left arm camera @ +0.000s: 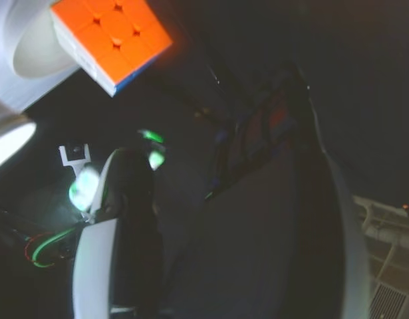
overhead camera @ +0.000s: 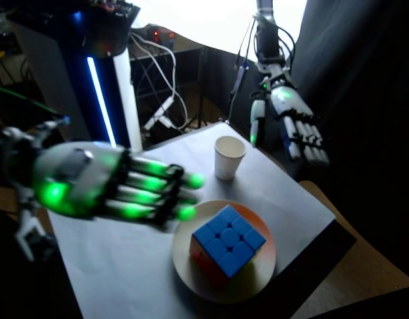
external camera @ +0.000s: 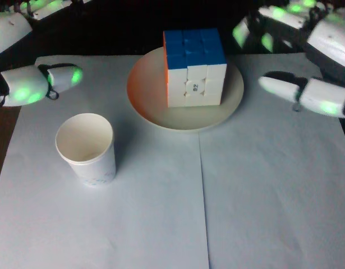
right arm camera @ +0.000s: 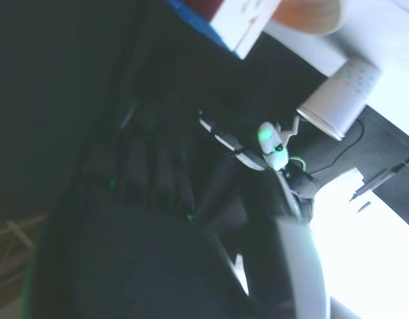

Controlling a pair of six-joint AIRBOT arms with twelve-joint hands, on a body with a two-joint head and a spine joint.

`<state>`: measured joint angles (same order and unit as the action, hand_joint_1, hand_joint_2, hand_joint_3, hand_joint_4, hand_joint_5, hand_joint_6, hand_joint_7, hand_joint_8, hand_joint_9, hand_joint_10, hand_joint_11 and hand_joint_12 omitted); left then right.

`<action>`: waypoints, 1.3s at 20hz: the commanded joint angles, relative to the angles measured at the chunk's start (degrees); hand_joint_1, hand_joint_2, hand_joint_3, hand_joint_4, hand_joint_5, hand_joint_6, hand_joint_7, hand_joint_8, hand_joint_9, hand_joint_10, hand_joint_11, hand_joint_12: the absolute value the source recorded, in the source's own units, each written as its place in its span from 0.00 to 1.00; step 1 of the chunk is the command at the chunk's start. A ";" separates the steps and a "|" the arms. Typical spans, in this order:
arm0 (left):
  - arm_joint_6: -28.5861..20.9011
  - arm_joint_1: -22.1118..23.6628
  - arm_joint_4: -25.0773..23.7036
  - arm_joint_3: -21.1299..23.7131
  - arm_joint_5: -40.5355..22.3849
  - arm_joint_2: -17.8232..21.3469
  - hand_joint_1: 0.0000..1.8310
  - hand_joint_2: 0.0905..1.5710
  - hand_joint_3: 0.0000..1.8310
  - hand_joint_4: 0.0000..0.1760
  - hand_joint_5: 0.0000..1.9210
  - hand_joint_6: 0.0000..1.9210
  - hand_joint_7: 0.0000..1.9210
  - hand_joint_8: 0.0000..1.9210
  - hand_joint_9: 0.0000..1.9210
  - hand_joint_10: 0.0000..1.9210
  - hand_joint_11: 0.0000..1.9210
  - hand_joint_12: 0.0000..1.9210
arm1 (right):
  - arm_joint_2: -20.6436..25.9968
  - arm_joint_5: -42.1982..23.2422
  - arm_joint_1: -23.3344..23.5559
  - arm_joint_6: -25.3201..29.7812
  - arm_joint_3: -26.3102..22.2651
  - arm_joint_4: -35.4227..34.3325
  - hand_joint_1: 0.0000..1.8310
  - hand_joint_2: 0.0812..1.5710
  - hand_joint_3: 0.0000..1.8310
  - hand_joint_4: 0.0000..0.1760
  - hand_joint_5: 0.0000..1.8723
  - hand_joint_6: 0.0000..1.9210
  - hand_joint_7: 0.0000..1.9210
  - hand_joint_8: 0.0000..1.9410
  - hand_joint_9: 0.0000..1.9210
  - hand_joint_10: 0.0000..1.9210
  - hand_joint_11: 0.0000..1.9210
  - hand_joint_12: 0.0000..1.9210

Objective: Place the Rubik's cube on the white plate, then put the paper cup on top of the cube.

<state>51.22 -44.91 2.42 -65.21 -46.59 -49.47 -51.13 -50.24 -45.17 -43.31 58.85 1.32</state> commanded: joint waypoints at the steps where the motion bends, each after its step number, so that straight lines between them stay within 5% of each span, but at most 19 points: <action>1: -0.96 0.27 -0.28 0.13 -7.65 0.54 0.26 0.80 0.00 0.67 0.02 0.00 0.00 0.00 0.00 0.00 0.00 0.00 | 0.36 -7.10 -0.64 0.37 -0.61 -0.67 0.56 0.85 0.00 0.00 0.31 0.85 0.54 1.00 0.67 1.00 0.71 1.00; 2: -2.16 0.17 -1.06 0.12 -7.72 0.71 0.24 0.78 0.00 0.94 0.01 0.00 0.00 0.00 0.00 0.00 0.00 0.00 | 0.62 -7.10 -1.49 0.37 -0.83 -0.92 0.54 0.87 0.00 0.00 0.29 0.88 0.42 1.00 0.55 1.00 0.63 1.00; 3: -3.91 0.05 -2.03 0.10 -7.97 0.95 0.24 0.78 0.00 0.99 0.01 0.00 0.00 0.00 0.00 0.00 0.00 0.00 | 0.95 -7.10 -2.69 0.37 -1.06 -1.53 0.54 0.87 0.00 0.00 0.28 0.89 0.35 1.00 0.47 1.00 0.58 1.00; 4: -5.22 0.01 -3.13 0.23 -8.26 1.14 0.26 0.76 0.00 0.99 0.01 0.00 0.00 0.00 0.00 0.00 0.01 0.00 | 1.21 -7.10 -3.88 0.37 -1.23 -2.21 0.54 0.87 0.00 0.00 0.28 0.90 0.27 1.00 0.37 1.00 0.47 1.00; 5: -5.64 0.00 -3.81 0.43 -8.28 1.30 0.26 0.72 0.00 0.85 0.00 0.00 0.00 0.00 0.00 0.00 0.00 0.01 | 1.26 -7.09 -4.63 0.37 -1.25 -2.75 0.58 0.70 0.32 0.00 0.30 0.90 0.30 1.00 0.42 1.00 0.49 1.00; 6: -6.36 -0.04 -4.81 0.75 -8.25 1.62 0.26 0.70 0.00 0.69 0.00 0.00 0.00 0.00 0.00 0.00 0.01 0.01 | 1.33 -7.09 -5.42 0.37 -1.25 -3.27 0.61 0.61 0.43 0.00 0.31 0.88 0.36 1.00 0.51 1.00 0.59 1.00; 8: -9.24 -0.14 -7.10 0.78 -8.13 2.06 0.25 0.67 0.00 0.81 0.00 0.00 0.00 0.00 0.00 0.00 0.00 0.05 | 1.34 -7.08 -6.28 0.37 -1.35 -3.55 0.56 0.68 0.28 0.00 0.32 0.88 0.41 1.00 0.52 1.00 0.59 1.00; 9: -10.44 -0.21 -8.18 0.80 -7.89 2.36 0.27 0.66 0.00 0.77 0.00 0.00 0.00 0.00 0.00 0.00 0.00 0.03 | 1.34 -7.08 -6.50 0.37 -1.46 -3.56 0.59 0.63 0.42 0.00 0.31 0.91 0.34 0.99 0.45 1.00 0.52 1.00; 15: -14.35 -0.28 -15.04 4.18 -7.37 7.23 0.29 0.65 0.00 0.69 0.00 0.00 0.00 0.00 0.00 0.00 0.00 0.00 | 2.18 -7.09 -7.65 0.11 -3.01 -3.50 0.62 0.54 0.53 0.00 0.35 0.89 0.39 0.99 0.51 1.00 0.57 1.00; 16: -15.03 -0.28 -15.83 4.51 -7.46 7.74 0.31 0.65 0.00 0.52 0.00 0.00 0.00 0.00 0.00 0.00 0.00 0.00 | 2.43 -7.09 -7.76 -0.22 -3.27 -3.50 0.62 0.54 0.52 0.00 0.35 0.88 0.40 0.97 0.50 1.00 0.56 1.00; 17: -16.02 -0.28 -17.32 5.11 -7.50 8.54 0.34 0.62 0.00 0.64 0.00 0.00 0.00 0.00 0.00 0.00 0.00 0.00 | 2.85 -7.09 -7.89 -0.77 -3.72 -3.50 0.62 0.56 0.48 0.00 0.33 0.88 0.40 0.96 0.51 1.00 0.58 1.00; 18: -16.45 -0.28 -18.17 5.46 -7.45 8.91 0.36 0.61 0.00 0.67 0.00 0.00 0.00 0.00 0.00 0.00 0.00 0.00 | 3.02 -7.09 -7.93 -0.97 -3.87 -3.50 0.57 0.64 0.30 0.00 0.35 0.84 0.45 1.00 0.55 1.00 0.62 1.00; 19: -16.98 -0.28 -19.16 5.95 -7.49 9.36 0.35 0.61 0.00 0.73 0.00 0.00 0.00 0.00 0.00 0.00 0.02 0.01 | 3.18 -7.09 -7.97 -1.10 -3.97 -3.51 0.63 0.56 0.47 0.00 0.32 0.87 0.41 0.97 0.54 1.00 0.61 1.00; 20: -17.25 -0.28 -19.61 6.26 -7.65 9.61 0.35 0.60 0.00 0.73 0.00 0.00 0.00 0.00 0.00 0.00 0.02 0.02 | 3.24 -7.09 -7.99 -1.11 -3.97 -3.52 0.62 0.56 0.48 0.00 0.33 0.87 0.40 0.97 0.52 1.00 0.58 1.00; 21: -17.77 -0.28 -20.39 6.68 -7.89 9.85 0.37 0.60 0.00 0.90 0.00 0.00 0.00 0.00 0.00 0.00 0.01 0.01 | 3.33 -7.09 -8.01 -1.11 -3.98 -3.53 0.62 0.60 0.43 0.00 0.30 0.88 0.39 0.96 0.49 1.00 0.56 1.00; 22: -18.28 -0.28 -21.27 6.97 -7.93 9.93 0.37 0.60 0.00 0.92 0.00 0.00 0.00 0.00 0.00 0.00 0.01 0.01 | 3.47 -7.09 -8.03 -1.12 -4.05 -3.53 0.61 0.61 0.41 0.00 0.30 0.87 0.38 0.96 0.48 1.00 0.55 1.00; 24: -18.99 -0.28 -22.35 7.36 -7.83 9.94 0.34 0.60 0.00 0.75 0.00 0.00 0.00 0.00 0.00 0.00 0.00 0.01 | 3.67 -7.09 -8.09 -1.17 -4.21 -3.53 0.59 0.78 0.13 0.00 0.26 0.85 0.34 0.89 0.33 1.00 0.40 1.00; 25: -19.32 -0.28 -22.88 7.58 -7.81 9.94 0.33 0.58 0.00 0.78 0.00 0.00 0.00 0.00 0.00 0.00 0.00 0.02 | 3.93 -7.09 -8.12 -1.24 -4.40 -3.53 0.48 0.76 0.06 0.00 0.11 0.72 0.16 0.68 0.16 0.83 0.16 1.00; 26: -19.52 -0.28 -23.46 7.88 -7.69 9.95 0.29 0.59 0.00 0.87 0.00 0.00 0.00 0.00 0.00 0.00 0.01 0.02 | 4.26 -7.09 -8.13 -1.51 -4.66 -3.54 0.33 0.76 0.03 0.00 0.03 0.40 0.10 0.28 0.04 0.47 0.01 0.80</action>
<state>31.90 -45.65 -23.31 -57.63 -48.07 -39.77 -47.16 -50.41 -53.76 -44.77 54.26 -1.69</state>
